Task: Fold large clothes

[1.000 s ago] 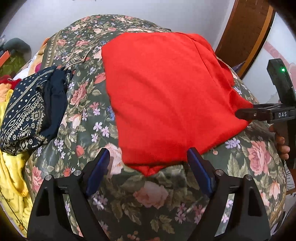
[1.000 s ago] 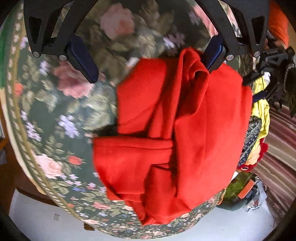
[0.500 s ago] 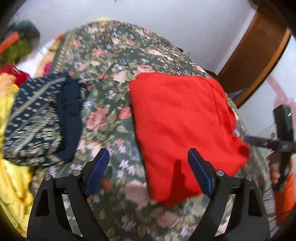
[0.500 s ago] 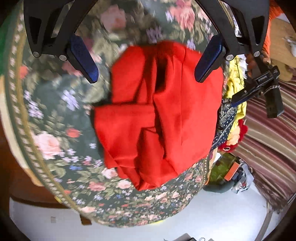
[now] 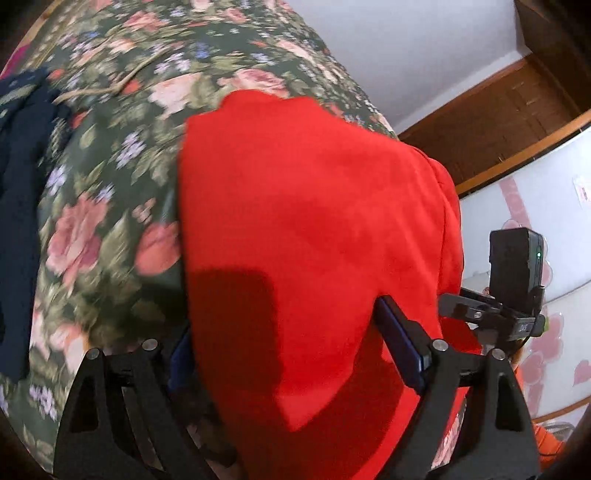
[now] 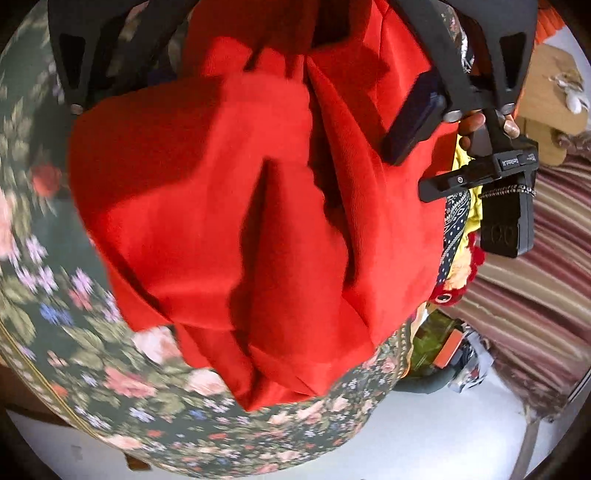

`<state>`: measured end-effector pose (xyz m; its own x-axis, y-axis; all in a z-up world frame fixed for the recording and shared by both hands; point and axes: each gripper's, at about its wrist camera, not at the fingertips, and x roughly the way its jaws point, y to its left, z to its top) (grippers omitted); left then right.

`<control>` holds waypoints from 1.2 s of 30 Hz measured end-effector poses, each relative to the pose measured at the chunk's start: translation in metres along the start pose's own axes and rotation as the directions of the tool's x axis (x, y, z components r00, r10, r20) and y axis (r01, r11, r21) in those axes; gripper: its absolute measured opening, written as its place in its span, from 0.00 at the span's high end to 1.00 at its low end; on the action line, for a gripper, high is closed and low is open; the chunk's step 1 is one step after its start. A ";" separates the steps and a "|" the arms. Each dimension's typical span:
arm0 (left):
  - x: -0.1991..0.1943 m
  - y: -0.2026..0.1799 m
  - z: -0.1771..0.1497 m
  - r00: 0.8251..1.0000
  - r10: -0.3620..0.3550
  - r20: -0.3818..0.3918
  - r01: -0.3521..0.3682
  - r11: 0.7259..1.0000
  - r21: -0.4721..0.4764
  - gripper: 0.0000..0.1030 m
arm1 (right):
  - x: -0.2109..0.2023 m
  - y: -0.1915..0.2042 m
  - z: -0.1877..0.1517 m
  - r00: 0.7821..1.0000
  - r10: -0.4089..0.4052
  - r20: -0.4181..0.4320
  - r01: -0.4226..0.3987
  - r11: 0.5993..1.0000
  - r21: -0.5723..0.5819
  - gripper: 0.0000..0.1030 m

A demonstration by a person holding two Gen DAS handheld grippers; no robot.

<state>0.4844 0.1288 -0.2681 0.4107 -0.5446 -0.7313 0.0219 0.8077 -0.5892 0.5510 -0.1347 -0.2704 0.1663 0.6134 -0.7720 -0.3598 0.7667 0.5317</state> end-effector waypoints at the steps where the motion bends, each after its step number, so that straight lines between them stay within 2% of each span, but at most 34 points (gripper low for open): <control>1: 0.001 -0.003 0.002 1.000 0.003 0.007 -0.003 1.000 0.002 0.17 | 0.002 0.002 0.002 1.000 -0.004 0.001 0.004 1.000 -0.010 0.18; 3: 0.000 -0.007 0.003 1.000 0.013 0.027 -0.013 1.000 0.003 0.23 | 0.005 0.006 0.005 1.000 0.027 -0.006 -0.027 1.000 -0.013 0.49; 4: -0.001 -0.010 0.003 0.999 0.018 0.039 -0.018 1.000 0.001 0.25 | 0.005 0.005 0.005 0.999 0.036 -0.004 -0.036 0.999 -0.003 0.51; 6: -0.007 -0.016 0.002 0.997 0.029 0.073 -0.030 1.000 0.007 0.36 | 0.003 0.008 0.006 0.999 0.047 0.020 -0.047 0.999 0.000 0.63; 7: -0.011 -0.018 0.001 0.995 0.033 0.090 -0.034 0.999 0.012 0.40 | 0.000 0.011 0.005 0.998 0.045 0.032 -0.045 0.999 -0.006 0.65; 9: -0.020 -0.023 -0.001 0.993 0.029 0.117 -0.032 0.999 0.020 0.54 | -0.009 0.020 0.004 0.998 0.040 0.053 -0.039 0.999 -0.024 0.70; 11: -0.032 -0.027 -0.003 0.991 0.019 0.133 -0.023 0.999 0.030 0.63 | -0.020 0.035 0.004 0.997 0.040 0.070 -0.036 0.998 -0.050 0.73; 14: -0.055 -0.036 -0.006 0.986 0.035 0.166 -0.045 0.997 0.060 0.67 | -0.037 0.060 0.006 0.995 0.053 0.088 -0.045 0.995 -0.090 0.80; 21: -0.142 -0.037 -0.010 0.953 0.034 0.300 -0.063 0.994 0.089 0.68 | -0.065 0.141 0.010 0.985 0.076 0.156 -0.041 0.975 -0.217 0.81; 26: -0.223 -0.013 -0.004 0.912 0.049 0.408 -0.084 0.994 0.067 0.68 | -0.059 0.206 0.027 0.971 0.149 0.185 -0.096 0.958 -0.270 0.81; 32: -0.282 0.034 0.013 0.874 0.147 0.462 -0.174 0.985 0.015 0.68 | -0.009 0.279 0.054 0.963 0.203 0.176 -0.142 0.941 -0.306 0.81; 36: -0.298 0.079 0.026 0.862 0.215 0.458 -0.219 0.975 -0.046 0.68 | 0.045 0.306 0.071 0.962 0.240 0.133 -0.197 0.941 -0.274 0.81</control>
<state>0.3878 0.3613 -0.0879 0.7765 -0.1924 -0.6000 -0.1103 0.8960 -0.4301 0.5133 0.1414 -0.1179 0.1957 0.7992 -0.5684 -0.6231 0.5489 0.5572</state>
